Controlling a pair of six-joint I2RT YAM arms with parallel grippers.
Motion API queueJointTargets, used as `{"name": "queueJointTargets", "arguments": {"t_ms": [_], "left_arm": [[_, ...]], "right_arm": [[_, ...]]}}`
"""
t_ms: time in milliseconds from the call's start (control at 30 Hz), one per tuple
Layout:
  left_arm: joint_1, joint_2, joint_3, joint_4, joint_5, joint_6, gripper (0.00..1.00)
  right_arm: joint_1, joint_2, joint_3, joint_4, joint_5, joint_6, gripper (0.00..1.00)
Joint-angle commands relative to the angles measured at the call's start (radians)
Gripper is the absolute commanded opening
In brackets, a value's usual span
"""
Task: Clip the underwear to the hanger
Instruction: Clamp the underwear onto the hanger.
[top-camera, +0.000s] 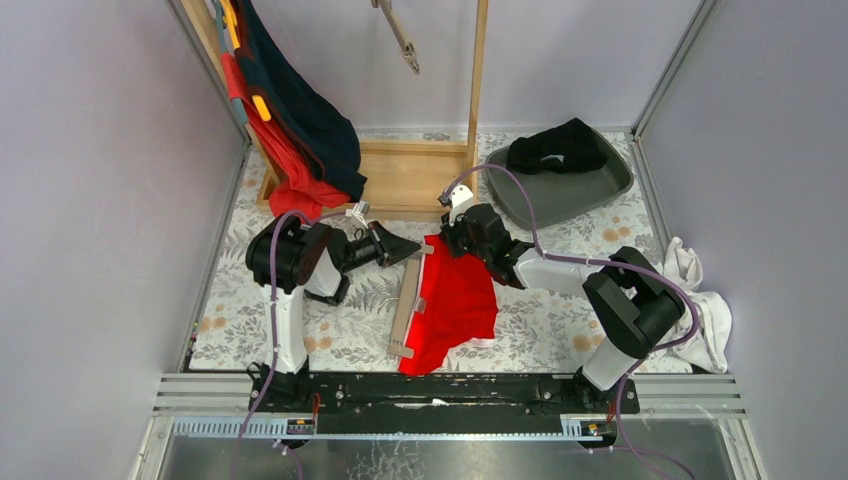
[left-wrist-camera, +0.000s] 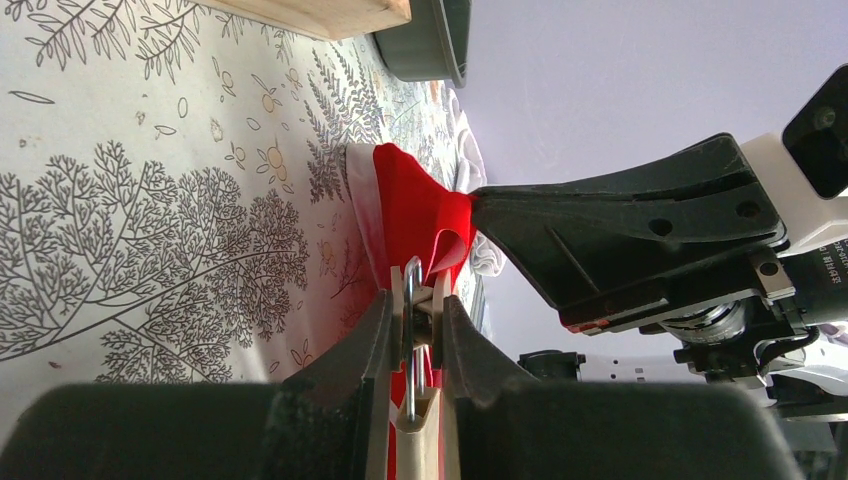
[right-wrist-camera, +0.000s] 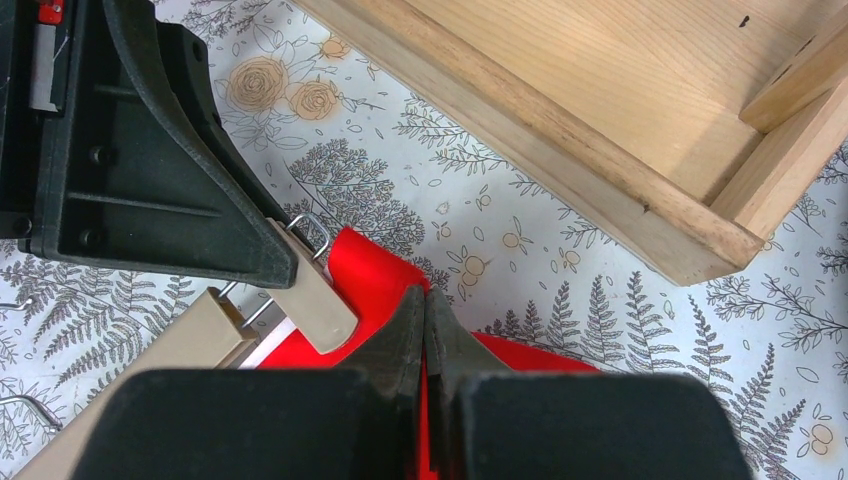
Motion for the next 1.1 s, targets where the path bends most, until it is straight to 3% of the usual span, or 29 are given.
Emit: {"name": "queueJointTargets", "arguments": {"t_ms": [0,1067], "left_arm": [[-0.010,-0.037,0.013,0.071,-0.001,0.004,0.00],[-0.027,-0.014,0.019,0.070,0.002,0.012,0.02]], "right_arm": [[0.006,-0.002,0.047,0.040,0.007,-0.010,0.00],[0.000,-0.009,0.049,0.043,0.030,-0.006,0.00]]}}
